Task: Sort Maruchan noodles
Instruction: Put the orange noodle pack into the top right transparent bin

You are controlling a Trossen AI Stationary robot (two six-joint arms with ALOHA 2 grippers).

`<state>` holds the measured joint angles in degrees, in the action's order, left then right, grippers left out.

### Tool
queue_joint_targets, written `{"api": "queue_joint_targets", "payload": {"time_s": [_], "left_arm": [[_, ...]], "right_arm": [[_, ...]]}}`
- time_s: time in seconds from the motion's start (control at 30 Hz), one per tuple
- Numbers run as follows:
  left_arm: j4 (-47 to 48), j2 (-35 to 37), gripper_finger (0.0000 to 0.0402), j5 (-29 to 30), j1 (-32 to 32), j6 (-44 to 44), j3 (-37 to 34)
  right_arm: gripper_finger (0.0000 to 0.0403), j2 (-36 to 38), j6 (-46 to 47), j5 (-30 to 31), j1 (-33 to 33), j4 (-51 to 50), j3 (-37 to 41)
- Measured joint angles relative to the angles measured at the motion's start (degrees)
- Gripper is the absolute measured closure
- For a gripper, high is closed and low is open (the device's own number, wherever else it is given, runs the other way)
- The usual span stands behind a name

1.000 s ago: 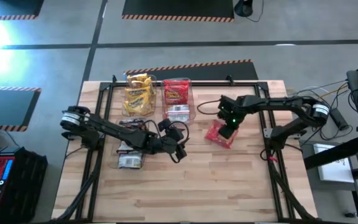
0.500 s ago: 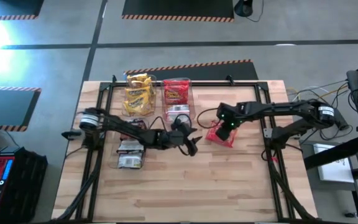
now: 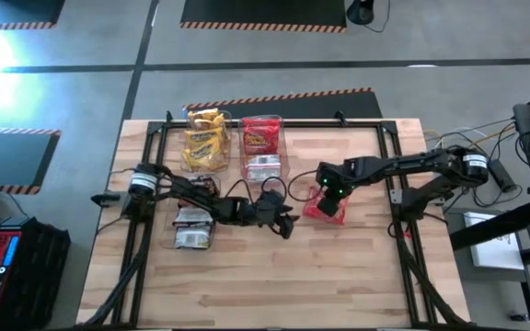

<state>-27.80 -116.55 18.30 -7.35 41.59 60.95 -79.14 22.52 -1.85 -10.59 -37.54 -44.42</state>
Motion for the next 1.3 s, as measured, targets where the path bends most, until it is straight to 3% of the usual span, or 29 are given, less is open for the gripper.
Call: {"api": "queue_joint_targets", "payload": {"time_s": [0.17, 0.6, 0.87, 1.03, 1.3], "left_arm": [[2.9, 0.0, 0.0205, -7.0, 0.0, 3.2, -0.1], [-1.2, -4.9, 0.0205, -9.7, -1.1, 16.3, -0.2], [-3.0, -4.9, 0.0205, -11.7, -1.1, 13.7, -0.1], [-2.7, -4.9, 0.0205, -11.0, -1.0, 19.9, 0.1], [-3.2, -4.9, 0.0205, -12.6, -0.9, 22.5, 0.4]], "right_arm": [[0.0394, 0.1, 0.8, -0.1, 4.1, 0.9, 0.0], [0.0394, -0.1, 5.3, -0.7, 13.5, 5.0, 0.2], [0.0394, -0.1, 7.0, -1.6, 15.0, 6.8, 0.2], [0.0394, -0.2, 7.0, -1.6, 15.7, 7.8, 0.2], [0.0394, -1.5, 5.4, -0.7, 16.0, 9.7, 0.2]]}}
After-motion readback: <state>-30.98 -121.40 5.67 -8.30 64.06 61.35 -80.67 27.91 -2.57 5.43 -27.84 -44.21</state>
